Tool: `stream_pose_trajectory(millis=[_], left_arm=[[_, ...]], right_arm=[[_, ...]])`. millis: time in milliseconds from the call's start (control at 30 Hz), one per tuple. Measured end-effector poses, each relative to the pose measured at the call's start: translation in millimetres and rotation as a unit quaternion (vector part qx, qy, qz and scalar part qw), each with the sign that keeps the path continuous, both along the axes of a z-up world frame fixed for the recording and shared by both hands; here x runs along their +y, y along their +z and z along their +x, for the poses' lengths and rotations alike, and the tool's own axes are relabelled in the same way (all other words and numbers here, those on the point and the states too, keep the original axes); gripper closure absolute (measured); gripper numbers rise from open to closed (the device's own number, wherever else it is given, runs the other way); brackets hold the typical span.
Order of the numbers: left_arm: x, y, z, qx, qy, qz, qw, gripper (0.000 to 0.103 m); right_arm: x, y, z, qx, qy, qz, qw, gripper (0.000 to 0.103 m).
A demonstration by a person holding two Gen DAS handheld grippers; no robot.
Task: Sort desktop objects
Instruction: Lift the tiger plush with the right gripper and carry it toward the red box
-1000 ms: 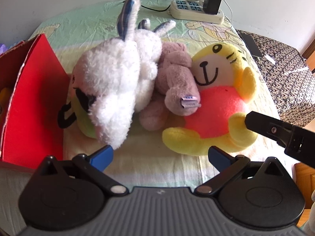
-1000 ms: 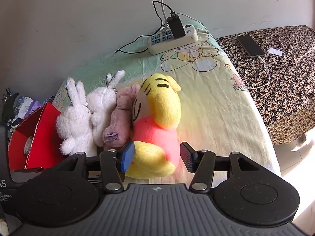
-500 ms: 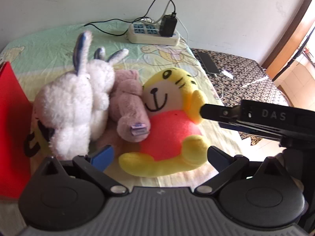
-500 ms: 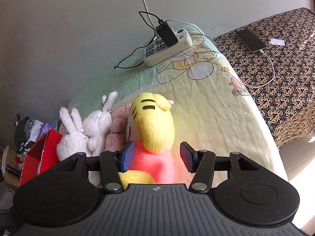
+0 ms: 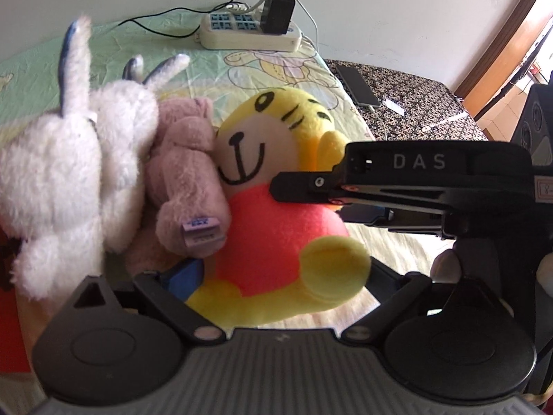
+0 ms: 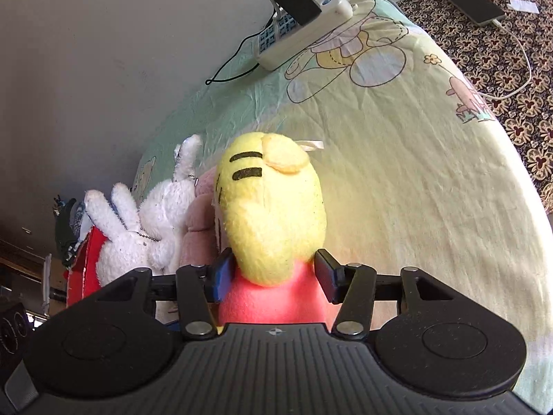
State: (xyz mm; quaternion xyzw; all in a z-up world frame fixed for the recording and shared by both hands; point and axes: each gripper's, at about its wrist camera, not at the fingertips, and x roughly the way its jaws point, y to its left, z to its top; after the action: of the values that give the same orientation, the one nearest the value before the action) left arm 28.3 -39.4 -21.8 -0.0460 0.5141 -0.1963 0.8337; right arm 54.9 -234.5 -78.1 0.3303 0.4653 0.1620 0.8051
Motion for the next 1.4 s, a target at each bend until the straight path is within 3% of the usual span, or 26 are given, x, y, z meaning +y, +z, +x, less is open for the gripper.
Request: stream_pose_trajectory(millis=[67, 200, 533, 800, 1100, 1400], left_arm=[[-5, -6, 2, 0.009, -0.010, -0.003, 0.9999, 0.018], [-10, -3, -2, -0.008, -0.021, 0.003, 0.9997, 0.020], [-32, 3, -24, -0.008, -0.083, -0.011, 0.9965, 0.023], [-48, 17, -44, -0.044, -0.117, -0.017, 0.9920, 0.023], [-25, 63, -76, -0.111, -0.095, -0.023, 0.9890, 0.024], [41, 102, -98, -0.178, -0.058, -0.027, 0.9820, 0.024]], right_arm=[[0, 2, 0, -0.005, 0.012, 0.001, 1.000, 0.060], [-5, 7, -7, -0.009, 0.018, -0.004, 1.000, 0.066], [-24, 17, -33, 0.000, -0.012, -0.039, 0.999, 0.067], [-41, 34, -64, -0.007, -0.047, -0.046, 0.998, 0.067], [-26, 73, -83, -0.073, -0.043, -0.027, 0.996, 0.068], [31, 110, -90, -0.139, -0.005, -0.017, 0.990, 0.068]])
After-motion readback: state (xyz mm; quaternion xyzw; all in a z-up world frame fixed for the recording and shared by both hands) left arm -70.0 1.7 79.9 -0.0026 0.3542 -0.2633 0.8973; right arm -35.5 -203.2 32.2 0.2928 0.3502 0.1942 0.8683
